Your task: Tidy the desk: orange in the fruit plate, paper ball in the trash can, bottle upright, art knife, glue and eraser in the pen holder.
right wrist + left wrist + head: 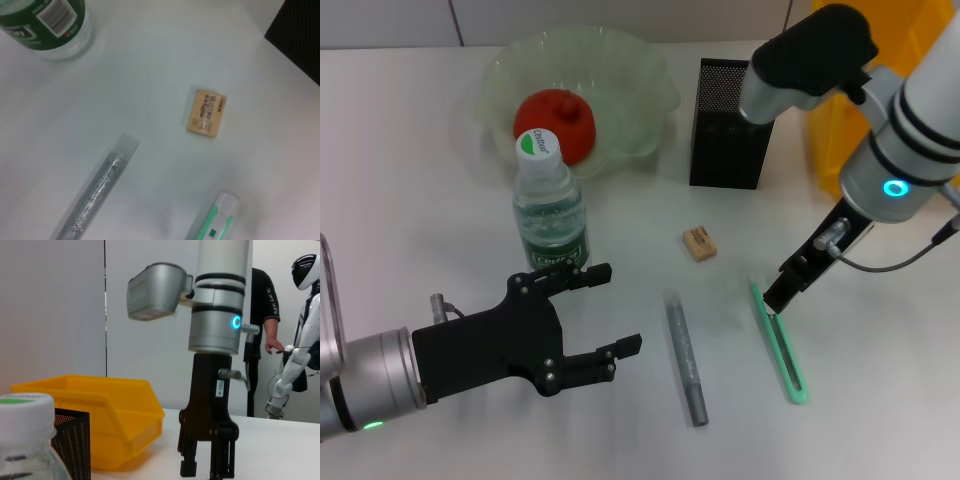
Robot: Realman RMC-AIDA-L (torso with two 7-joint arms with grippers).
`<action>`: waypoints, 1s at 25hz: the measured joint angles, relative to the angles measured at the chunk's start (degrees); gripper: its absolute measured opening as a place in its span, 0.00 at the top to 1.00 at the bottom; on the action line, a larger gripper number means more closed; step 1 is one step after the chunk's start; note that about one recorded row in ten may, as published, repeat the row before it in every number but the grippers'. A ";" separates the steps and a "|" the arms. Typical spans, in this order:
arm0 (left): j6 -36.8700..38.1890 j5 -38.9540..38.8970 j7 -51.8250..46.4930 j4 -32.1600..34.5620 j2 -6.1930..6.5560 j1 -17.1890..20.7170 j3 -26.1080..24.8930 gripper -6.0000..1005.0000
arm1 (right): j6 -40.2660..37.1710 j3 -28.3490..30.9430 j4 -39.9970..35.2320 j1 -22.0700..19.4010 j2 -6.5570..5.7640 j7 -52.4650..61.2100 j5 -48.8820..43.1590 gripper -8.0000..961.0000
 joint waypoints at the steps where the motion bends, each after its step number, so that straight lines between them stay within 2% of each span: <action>1: 0.00 0.00 0.00 0.00 0.00 0.00 0.00 0.20 | 0.51 -0.36 0.90 0.37 0.02 0.20 0.02 0.23; 14: -0.17 0.00 0.10 -0.02 -0.01 0.31 -0.04 0.20 | 5.04 -2.34 8.19 3.56 0.11 0.82 2.92 0.23; 19: -0.17 0.00 0.10 -0.02 -0.01 0.36 -0.04 0.20 | 5.89 -2.38 9.11 3.65 0.09 0.91 2.91 0.41; 25: -0.21 0.00 0.16 -0.02 -0.01 0.33 -0.06 0.20 | 7.22 -4.04 10.53 4.22 0.07 1.36 2.91 0.42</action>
